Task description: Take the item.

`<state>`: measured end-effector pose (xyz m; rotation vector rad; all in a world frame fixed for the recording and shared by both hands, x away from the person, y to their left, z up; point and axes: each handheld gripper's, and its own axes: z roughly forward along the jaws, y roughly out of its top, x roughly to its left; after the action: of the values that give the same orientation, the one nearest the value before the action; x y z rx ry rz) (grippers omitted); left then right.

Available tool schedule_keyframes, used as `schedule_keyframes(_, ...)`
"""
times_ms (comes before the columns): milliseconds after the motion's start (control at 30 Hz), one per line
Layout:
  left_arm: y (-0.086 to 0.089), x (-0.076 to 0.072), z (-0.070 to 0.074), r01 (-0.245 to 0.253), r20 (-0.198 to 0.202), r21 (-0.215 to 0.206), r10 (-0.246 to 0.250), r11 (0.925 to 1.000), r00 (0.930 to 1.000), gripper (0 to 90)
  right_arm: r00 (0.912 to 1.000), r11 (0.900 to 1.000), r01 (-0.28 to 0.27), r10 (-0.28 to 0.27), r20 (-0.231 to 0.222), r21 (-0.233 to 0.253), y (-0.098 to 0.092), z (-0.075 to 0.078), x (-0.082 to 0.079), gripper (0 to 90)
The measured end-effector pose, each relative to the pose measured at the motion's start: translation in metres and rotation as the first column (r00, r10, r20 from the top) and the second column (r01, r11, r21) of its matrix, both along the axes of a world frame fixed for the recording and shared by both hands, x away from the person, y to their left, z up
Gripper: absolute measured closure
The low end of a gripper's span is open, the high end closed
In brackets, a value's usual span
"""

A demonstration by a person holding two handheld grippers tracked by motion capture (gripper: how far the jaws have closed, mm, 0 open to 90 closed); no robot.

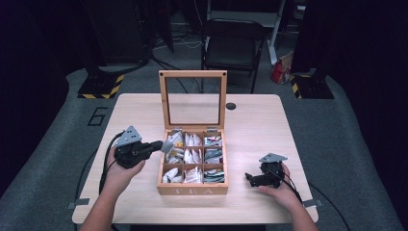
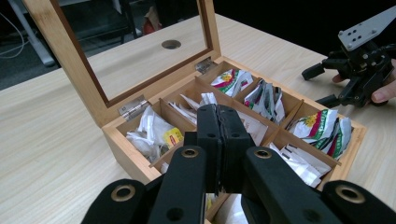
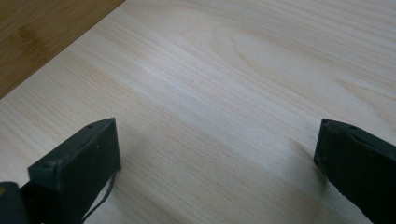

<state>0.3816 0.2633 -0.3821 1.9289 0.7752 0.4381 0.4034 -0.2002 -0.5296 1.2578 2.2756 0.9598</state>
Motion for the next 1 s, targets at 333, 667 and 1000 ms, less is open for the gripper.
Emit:
schedule_keyframes(333,0.002,-0.001,-0.001,-0.008,-0.008,-0.005,0.008,1.0,0.9999,89.0,1.0,1.0,0.0,0.0,0.0,0.0,0.0,0.0,0.0,0.0)
schedule_keyframes(667,0.005,-0.001,-0.002,-0.018,-0.009,-0.005,0.018,0.9998,0.9998,89.0,1.0,1.0,0.001,-0.001,0.0,0.001,0.0,0.0,0.0,0.0)
schedule_keyframes(1000,0.018,0.0,-0.001,-0.051,-0.017,-0.013,0.05,0.9986,0.9986,89.0,1.0,1.0,0.0,0.0,0.0,0.0,0.0,0.0,0.0,0.0)
